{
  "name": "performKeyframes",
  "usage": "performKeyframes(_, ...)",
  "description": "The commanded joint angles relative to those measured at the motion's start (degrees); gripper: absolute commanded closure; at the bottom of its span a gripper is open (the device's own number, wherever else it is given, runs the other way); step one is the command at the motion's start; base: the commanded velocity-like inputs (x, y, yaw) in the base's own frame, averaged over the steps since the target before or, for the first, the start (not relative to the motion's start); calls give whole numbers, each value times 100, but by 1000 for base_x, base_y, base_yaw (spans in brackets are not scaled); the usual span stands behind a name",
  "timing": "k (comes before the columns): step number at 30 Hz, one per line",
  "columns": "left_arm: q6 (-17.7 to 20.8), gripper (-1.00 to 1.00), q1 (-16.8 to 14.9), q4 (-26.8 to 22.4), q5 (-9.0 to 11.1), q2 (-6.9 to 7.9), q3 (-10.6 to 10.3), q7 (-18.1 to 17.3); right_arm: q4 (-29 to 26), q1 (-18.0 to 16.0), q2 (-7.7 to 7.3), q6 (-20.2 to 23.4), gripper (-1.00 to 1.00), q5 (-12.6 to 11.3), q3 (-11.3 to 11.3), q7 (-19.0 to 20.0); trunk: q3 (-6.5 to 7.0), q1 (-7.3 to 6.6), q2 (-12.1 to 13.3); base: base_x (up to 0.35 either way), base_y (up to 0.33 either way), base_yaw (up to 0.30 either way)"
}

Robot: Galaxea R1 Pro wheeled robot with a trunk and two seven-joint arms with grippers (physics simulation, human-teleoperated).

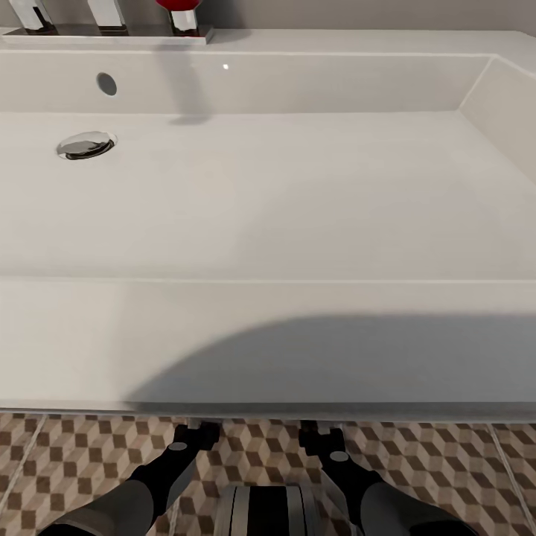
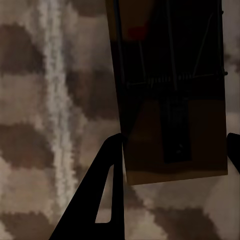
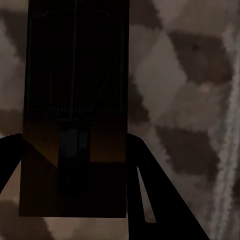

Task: Take the four mousetraps from the cabinet in the bathroom and place them on the bathroom floor. Make sure all four end up on the same floor surface, and ensure that at least two of them are either under or directly next to the same bathroom sink.

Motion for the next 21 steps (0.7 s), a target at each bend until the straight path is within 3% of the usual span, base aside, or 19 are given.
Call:
performKeyframes(1,-20,100,-3,6,51,1,-53,45,6,-3,1,-9,100,39,26,-42,-3,-1,-1,0,0,0)
performKeyframes(21,-20,100,-3,7,43,5,-53,45,-5,-3,36,-90,100,77,41,-42,-3,-1,-1,0,0,0)
